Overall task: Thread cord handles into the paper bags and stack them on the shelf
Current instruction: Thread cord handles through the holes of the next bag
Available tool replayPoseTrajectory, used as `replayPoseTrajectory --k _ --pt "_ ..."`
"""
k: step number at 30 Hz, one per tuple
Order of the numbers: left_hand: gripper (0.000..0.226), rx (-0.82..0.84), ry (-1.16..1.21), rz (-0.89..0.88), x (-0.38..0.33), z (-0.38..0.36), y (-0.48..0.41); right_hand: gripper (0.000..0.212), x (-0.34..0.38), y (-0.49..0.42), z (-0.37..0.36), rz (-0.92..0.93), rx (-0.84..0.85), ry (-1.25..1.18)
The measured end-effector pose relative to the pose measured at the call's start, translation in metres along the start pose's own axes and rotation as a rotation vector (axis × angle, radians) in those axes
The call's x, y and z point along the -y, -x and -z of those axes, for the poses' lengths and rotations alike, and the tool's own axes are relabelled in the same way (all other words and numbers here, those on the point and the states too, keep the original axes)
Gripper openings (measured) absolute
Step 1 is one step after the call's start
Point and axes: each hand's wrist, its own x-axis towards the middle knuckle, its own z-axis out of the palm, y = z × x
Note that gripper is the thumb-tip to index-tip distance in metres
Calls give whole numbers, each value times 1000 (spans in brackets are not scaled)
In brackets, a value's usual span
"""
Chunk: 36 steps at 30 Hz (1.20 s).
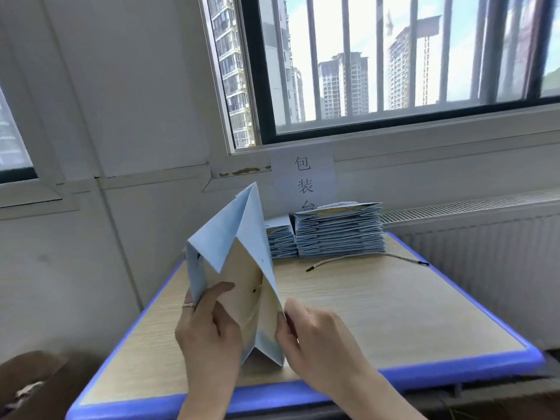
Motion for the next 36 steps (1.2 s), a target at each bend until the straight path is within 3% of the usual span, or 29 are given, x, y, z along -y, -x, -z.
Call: replayPoseTrajectory --k 5,8,11,14,16,19,23,27,30,36 --pt "31 72 67 -26 -18 -12 10 26 3 -4 -1 44 89 -69" --pt "23 53 43 -40 -17 -16 15 19 4 -4 14 -18 245 -206" --pt "29 12 48 -98 -15 -14 15 16 -13 -18 33 6 358 -198" --pt "30 65 49 -81 -13 -13 11 23 -63 -50 34 -181 273 -195" --pt "31 69 29 -76 -11 -11 6 38 -102 -69 26 -325 269 -119" --pt "32 60 63 -98 -7 -9 1 56 -140 -79 5 -395 401 60" --pt "42 74 109 -109 0 -13 1 58 -142 -71 -18 -413 595 203" --pt "35 73 173 -85 1 -14 3 29 -149 -63 -22 -391 420 142" --pt "37 68 196 -61 2 -14 5 15 -145 -58 -16 -360 384 169" --pt "42 107 189 -68 5 -14 7 20 -128 -56 -13 -330 436 348"
